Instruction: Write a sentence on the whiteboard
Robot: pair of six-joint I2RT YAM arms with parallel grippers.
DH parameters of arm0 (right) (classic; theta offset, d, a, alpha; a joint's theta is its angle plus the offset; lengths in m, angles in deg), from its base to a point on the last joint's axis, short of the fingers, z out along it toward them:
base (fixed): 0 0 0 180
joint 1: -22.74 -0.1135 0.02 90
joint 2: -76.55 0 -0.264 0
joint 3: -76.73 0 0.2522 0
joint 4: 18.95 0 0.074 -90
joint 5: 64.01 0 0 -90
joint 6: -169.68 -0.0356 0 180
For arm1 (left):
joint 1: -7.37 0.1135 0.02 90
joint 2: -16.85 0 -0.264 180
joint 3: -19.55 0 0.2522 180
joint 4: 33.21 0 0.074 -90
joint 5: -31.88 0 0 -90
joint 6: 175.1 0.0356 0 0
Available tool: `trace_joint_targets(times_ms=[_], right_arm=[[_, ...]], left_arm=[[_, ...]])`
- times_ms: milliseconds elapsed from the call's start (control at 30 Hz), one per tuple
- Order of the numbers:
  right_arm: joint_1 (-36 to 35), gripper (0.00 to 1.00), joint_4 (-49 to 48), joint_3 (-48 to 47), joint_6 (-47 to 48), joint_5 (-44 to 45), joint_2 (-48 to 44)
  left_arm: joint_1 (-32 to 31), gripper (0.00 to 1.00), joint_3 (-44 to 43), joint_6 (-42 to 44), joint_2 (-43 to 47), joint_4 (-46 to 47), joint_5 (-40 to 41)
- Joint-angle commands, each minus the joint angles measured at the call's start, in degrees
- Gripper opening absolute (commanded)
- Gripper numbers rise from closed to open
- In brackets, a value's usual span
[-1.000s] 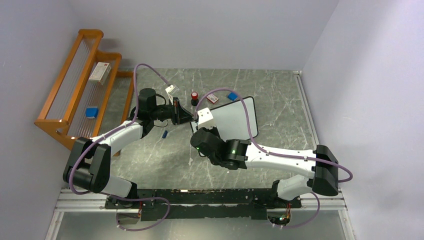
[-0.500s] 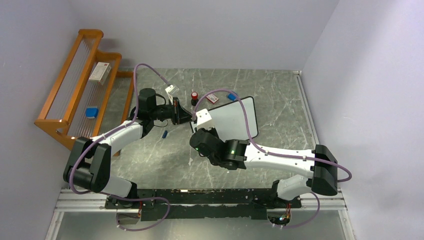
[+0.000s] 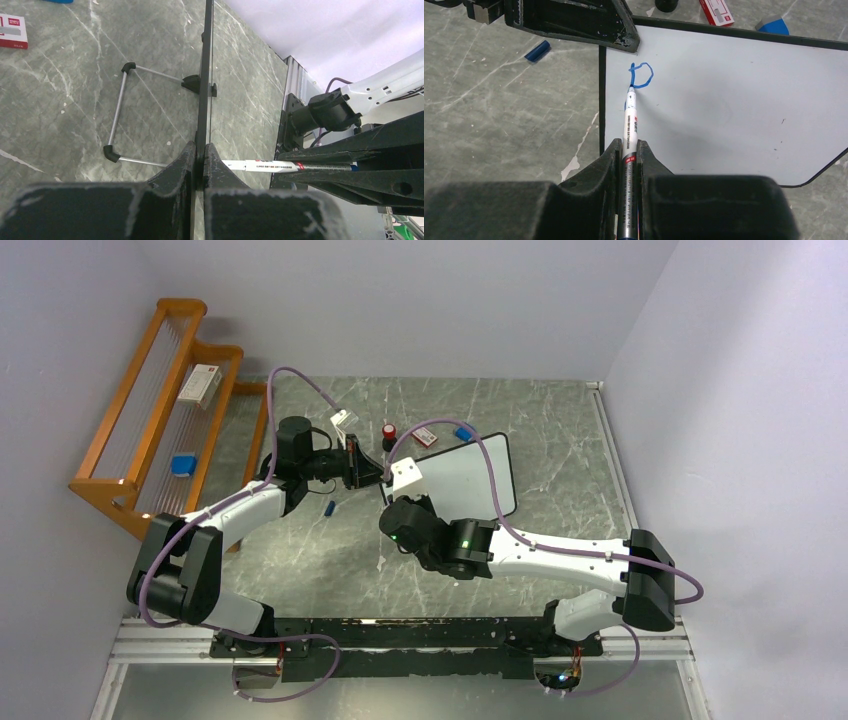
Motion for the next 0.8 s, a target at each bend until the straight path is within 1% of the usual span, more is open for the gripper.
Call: trace_joint_targets(times_ms=[0,333,767], right_arm=[[0.0,0.0,-1.6,-0.1,-0.9,0.6,-0.2],[0.0,0.0,-0.6,1.6,-0.3,2.7,-4.9],[0.5,0.0,-0.7,3.5,-1.9,3.0,-4.9]], left_arm=[[-0.1,0.05,0.2,-0.2,-0.3,0.2,-1.1],[-0.1,0.05,-0.2,0.5,-0.3,-0.9,-0.7],[-0.1,0.05,-0.3,0.7,-0.6,-1.1,-0.7]])
